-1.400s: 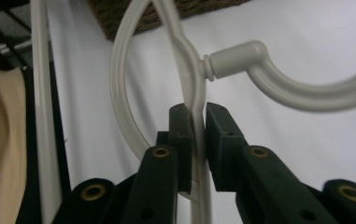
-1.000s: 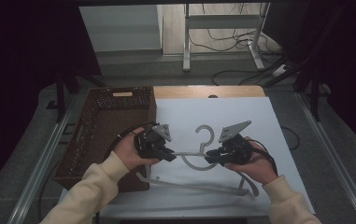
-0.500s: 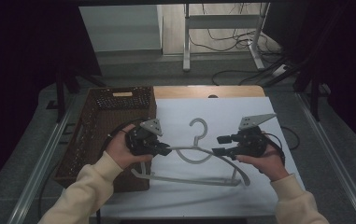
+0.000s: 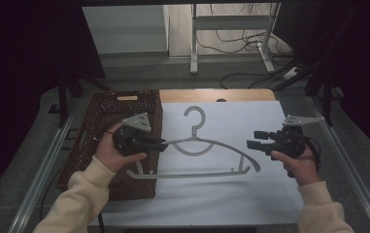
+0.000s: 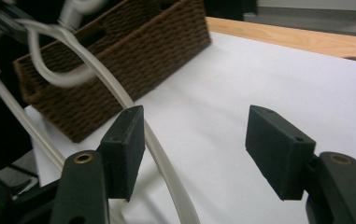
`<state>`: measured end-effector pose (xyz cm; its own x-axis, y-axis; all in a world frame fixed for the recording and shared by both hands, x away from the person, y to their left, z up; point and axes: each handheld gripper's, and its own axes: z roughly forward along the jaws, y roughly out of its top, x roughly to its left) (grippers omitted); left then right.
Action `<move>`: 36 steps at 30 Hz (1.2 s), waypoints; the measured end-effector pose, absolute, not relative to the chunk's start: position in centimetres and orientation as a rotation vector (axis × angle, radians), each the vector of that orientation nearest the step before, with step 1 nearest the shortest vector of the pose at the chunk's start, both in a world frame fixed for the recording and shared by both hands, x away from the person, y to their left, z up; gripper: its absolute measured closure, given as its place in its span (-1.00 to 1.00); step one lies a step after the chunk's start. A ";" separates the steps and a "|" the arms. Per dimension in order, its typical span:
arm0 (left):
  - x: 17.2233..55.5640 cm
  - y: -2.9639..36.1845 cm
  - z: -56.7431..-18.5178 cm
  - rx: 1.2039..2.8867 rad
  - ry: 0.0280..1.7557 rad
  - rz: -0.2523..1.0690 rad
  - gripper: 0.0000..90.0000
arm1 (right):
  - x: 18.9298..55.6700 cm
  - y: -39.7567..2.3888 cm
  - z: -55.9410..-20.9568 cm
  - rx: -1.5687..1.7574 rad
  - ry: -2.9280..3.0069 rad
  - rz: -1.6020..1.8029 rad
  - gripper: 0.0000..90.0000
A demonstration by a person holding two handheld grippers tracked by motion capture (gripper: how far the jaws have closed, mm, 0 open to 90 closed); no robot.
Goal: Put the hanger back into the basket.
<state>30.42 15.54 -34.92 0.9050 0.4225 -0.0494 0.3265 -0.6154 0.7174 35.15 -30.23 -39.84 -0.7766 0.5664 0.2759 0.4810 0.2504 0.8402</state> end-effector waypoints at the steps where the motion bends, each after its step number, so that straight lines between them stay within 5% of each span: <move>1: 30.4 15.8 -34.7 2.278 0.538 0.166 0.82 | 35.2 -30.5 -40.0 1.026 2.407 1.568 -0.17; 36: 28.7 24.5 -32.7 2.059 0.775 0.356 0.82 | 35.3 -32.0 -44.5 1.198 2.460 1.328 -0.37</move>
<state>28.74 24.48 -32.68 0.7643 0.6438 -0.0372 0.3911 -0.4168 0.8206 35.31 -31.99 -44.50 -0.6854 0.6793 0.2624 0.5921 0.3101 0.7438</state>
